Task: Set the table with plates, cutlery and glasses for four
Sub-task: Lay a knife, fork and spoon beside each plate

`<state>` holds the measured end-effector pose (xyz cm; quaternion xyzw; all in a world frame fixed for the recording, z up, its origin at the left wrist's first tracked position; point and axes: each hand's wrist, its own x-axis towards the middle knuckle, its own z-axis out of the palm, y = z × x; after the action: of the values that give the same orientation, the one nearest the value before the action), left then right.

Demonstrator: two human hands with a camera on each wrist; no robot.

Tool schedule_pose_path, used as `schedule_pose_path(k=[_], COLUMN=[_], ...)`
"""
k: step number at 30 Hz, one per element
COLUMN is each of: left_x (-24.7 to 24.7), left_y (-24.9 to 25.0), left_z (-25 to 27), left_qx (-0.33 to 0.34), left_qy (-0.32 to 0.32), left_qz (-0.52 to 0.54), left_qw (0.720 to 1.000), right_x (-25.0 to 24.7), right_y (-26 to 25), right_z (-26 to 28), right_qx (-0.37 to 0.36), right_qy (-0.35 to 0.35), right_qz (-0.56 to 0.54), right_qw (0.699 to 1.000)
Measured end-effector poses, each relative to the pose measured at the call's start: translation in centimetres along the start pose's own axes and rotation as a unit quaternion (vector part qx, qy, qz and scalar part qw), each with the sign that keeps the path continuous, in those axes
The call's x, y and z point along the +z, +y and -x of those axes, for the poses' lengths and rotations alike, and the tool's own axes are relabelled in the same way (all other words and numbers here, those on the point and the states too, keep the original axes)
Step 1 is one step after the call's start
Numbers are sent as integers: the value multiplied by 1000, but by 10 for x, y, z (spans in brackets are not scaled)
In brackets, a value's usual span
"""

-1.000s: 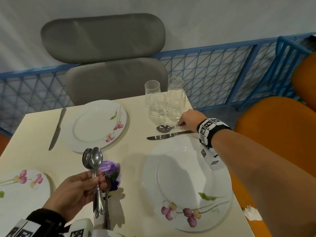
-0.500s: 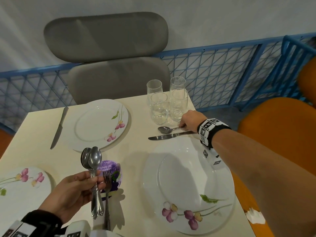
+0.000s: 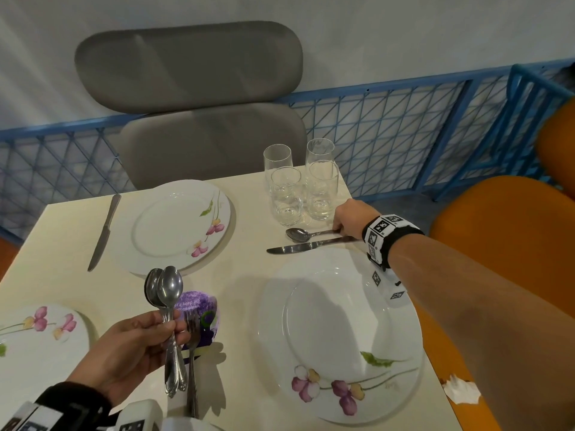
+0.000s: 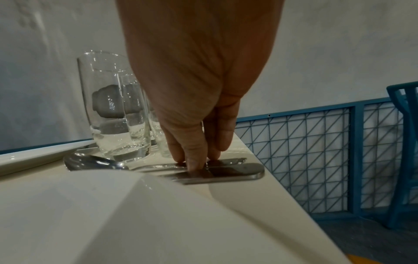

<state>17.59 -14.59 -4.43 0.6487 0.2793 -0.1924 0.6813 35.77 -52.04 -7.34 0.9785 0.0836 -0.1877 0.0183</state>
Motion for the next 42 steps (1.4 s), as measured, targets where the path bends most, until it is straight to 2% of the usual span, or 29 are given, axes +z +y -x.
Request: schedule_pose_path(k=[8,23,31,36,40,42], left_x=[0,1,6,27,44,50], left_y=[-2,-4,-4,-9,-14,-16], left_z=[-1,-2,4,10,25,34], left_qx=[0,-13,-11,-15,-4,-5], left_qy=[2,-10,-36,-65,-107,-127], left_qz=[7,24,26,26,4,4], left_qw=[1000,1000,999,997,994,992], right_x=[-1,2,-14,-24,-13,-2], right_y=[9,10,9,-51,-115,-141], right_z=[4,1,13,58,117,143], right_qx=[20,5,-1,-82,-155,-150], right_qy=[-2,9,72,99,17,-31], right_qz=[-20,-17,-74,-162,-256,-342], right_qw=[1000,1000,995,978,954,927])
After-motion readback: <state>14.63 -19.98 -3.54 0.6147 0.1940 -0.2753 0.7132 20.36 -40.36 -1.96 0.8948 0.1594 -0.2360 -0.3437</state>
